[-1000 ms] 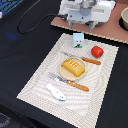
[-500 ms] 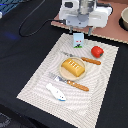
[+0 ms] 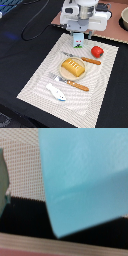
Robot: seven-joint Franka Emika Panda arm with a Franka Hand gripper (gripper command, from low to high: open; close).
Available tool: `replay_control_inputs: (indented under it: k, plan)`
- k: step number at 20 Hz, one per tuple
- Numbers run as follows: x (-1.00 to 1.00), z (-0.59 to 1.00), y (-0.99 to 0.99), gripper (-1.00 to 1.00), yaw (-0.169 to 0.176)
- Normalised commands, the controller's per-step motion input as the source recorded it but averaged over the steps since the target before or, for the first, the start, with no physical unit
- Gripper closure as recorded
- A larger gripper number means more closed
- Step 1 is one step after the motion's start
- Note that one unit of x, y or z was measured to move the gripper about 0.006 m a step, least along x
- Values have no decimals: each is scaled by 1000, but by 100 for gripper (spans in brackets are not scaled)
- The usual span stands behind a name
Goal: Interact with the objects in diverse but meaningful ways.
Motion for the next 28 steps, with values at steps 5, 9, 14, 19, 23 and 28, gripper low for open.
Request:
replay_control_inputs:
  k: [5, 9, 14, 19, 23, 28]
  plan:
    - [-187, -418, 38, 100, 0]
    - [-48, -31, 55, 100, 0]
    - [18, 522, 111, 100, -3]
    - [18, 661, 84, 100, -1]
    - [6, 526, 61, 100, 0]
    - [-121, 462, -58, 100, 8]
